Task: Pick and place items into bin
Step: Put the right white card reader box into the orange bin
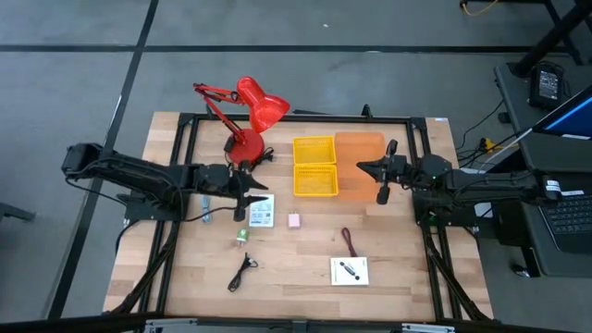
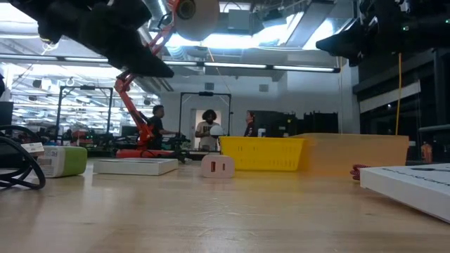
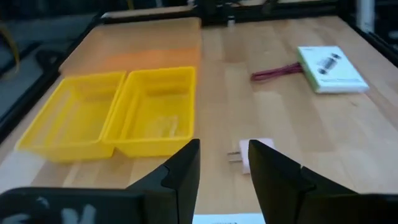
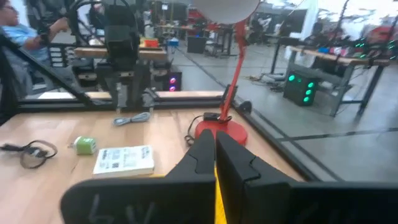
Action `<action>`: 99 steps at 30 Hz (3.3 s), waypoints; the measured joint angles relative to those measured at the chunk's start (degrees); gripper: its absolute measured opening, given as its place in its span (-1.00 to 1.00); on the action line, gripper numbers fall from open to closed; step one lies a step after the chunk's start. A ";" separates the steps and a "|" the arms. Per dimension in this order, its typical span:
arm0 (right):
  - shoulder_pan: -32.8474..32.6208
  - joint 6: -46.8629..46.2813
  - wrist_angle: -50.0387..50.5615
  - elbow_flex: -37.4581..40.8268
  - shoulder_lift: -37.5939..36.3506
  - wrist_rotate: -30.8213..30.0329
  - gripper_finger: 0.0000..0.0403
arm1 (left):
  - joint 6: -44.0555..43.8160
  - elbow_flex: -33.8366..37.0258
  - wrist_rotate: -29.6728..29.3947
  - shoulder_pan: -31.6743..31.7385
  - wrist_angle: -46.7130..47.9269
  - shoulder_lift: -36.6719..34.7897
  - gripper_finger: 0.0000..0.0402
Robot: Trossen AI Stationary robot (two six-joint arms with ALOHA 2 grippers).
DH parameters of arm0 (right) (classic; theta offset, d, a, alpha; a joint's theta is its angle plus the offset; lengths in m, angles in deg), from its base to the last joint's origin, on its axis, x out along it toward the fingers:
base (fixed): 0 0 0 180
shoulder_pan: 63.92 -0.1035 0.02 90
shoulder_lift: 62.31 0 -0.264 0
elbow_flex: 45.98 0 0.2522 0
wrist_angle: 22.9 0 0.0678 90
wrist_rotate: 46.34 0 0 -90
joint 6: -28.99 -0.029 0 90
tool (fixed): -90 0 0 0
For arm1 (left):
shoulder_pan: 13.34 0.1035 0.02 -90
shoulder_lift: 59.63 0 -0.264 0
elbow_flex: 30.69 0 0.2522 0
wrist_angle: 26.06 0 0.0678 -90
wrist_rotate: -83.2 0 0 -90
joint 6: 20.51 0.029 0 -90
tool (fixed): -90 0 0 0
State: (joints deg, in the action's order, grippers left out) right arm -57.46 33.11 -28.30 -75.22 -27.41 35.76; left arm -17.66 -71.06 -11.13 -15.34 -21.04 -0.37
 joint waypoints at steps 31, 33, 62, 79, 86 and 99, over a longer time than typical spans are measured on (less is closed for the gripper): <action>-19.63 -20.10 27.28 -17.20 13.93 2.29 -1.00 | 7.43 0.02 5.45 -7.82 -4.67 -0.10 -0.99; -21.17 -24.05 29.81 -17.59 15.00 2.19 -1.00 | 7.44 0.02 5.44 -8.77 -6.10 0.09 -0.99; -50.29 -78.45 39.28 -18.08 29.14 -7.45 -1.00 | 19.44 0.07 -4.41 -14.38 -18.40 6.37 -0.99; -54.20 -95.18 58.74 -32.81 45.18 -7.53 -1.00 | 20.44 0.07 -5.21 -8.69 -18.42 6.37 -0.99; -54.75 -98.59 62.00 -32.72 44.68 -13.72 -0.99 | 20.35 0.07 -1.74 -7.47 -18.05 6.37 -0.98; -54.80 -105.79 55.95 -32.72 44.81 -14.42 -0.36 | 17.36 0.07 -1.29 -7.58 -18.03 6.37 -0.99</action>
State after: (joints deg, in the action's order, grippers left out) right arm -112.26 -72.68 27.65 -107.94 17.39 21.34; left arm -0.30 -71.00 -12.42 -22.92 -39.07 6.00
